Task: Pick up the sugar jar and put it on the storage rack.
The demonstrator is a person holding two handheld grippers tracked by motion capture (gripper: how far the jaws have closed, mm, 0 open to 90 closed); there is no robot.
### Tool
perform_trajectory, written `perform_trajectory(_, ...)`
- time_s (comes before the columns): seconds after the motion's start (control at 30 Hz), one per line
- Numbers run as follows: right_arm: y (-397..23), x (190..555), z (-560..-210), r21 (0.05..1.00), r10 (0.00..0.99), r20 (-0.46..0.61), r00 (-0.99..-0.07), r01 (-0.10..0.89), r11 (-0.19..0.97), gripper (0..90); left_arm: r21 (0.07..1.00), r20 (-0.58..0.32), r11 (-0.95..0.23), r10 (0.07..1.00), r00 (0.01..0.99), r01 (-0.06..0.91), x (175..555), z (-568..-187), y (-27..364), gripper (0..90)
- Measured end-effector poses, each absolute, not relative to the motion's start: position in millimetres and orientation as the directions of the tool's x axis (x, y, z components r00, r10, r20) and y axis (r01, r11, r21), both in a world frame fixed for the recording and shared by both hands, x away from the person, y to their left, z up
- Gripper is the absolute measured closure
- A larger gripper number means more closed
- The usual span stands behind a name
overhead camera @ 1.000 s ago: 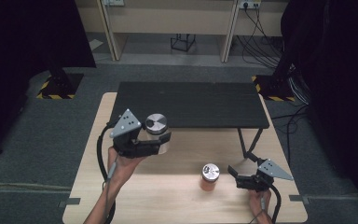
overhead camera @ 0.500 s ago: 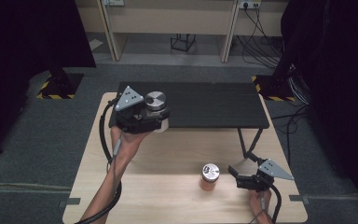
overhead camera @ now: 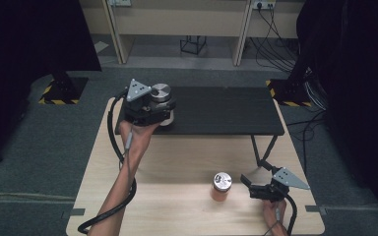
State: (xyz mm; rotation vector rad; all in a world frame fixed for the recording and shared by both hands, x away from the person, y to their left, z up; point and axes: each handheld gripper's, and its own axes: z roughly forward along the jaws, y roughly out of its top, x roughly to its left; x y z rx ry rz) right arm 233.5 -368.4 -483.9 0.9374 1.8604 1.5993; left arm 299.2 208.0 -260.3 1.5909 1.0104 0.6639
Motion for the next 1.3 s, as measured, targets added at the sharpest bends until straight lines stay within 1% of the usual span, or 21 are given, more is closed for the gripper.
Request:
perform_trajectory(0.43, -369, 234, -484, 0.983, 0.771, 0.058, -0.635, 0.171, 0.067, 0.7, 0.956, -0.062, -0.071, 0.900, 0.432, 0.285, 316, -276, 195, 31.9)
perform_trajectory(0.8, -369, 233, -484, 0.983, 0.770, 0.056, -0.635, 0.170, 0.069, 0.7, 0.972, -0.041, -0.067, 0.895, 0.445, 0.224, 311, -292, 198, 31.3)
perform_trajectory(0.83, -369, 233, -484, 0.983, 0.771, 0.056, -0.635, 0.170, 0.069, 0.7, 0.975, -0.045, -0.058, 0.893, 0.447, 0.213, 310, -294, 199, 30.2)
perform_trajectory(0.93, -369, 233, -484, 0.983, 0.771, 0.055, -0.635, 0.168, 0.068, 0.7, 0.979, -0.073, -0.018, 0.898, 0.434, 0.201, 308, -296, 203, 17.8)
perform_trajectory(1.0, -369, 233, -484, 0.983, 0.772, 0.058, -0.633, 0.172, 0.067, 0.7, 0.981, -0.076, -0.011, 0.897, 0.435, 0.194, 307, -296, 205, 13.1)
perform_trajectory(1.17, -369, 233, -484, 0.983, 0.771, 0.054, -0.634, 0.168, 0.069, 0.7, 0.982, -0.059, -0.029, 0.892, 0.448, 0.186, 301, -295, 207, 7.1)
perform_trajectory(1.3, -368, 233, -484, 0.983, 0.773, 0.056, -0.632, 0.170, 0.069, 0.7, 0.981, -0.073, -0.016, 0.892, 0.445, 0.192, 298, -294, 208, 2.5)
